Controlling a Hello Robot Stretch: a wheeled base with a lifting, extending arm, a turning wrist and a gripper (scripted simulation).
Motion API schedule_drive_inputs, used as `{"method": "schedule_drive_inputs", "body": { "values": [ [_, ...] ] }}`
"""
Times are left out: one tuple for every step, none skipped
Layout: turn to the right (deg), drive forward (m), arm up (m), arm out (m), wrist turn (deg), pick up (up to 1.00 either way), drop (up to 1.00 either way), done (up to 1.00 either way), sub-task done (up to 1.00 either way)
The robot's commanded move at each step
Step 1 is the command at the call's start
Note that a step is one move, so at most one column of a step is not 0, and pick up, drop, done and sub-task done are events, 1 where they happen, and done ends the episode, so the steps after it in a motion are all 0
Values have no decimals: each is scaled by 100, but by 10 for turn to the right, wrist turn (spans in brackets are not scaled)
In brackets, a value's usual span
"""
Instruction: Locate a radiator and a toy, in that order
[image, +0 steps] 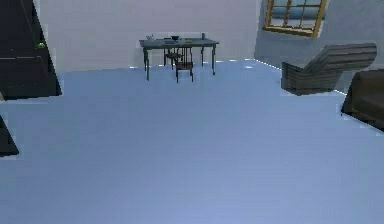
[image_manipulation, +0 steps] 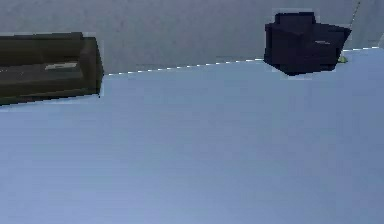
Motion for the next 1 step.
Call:
{"method": "schedule_drive_inputs", "body": {
  "values": [
    [270, 0, 0, 0, 0, 0, 0, 0, 0]
  ]
}}
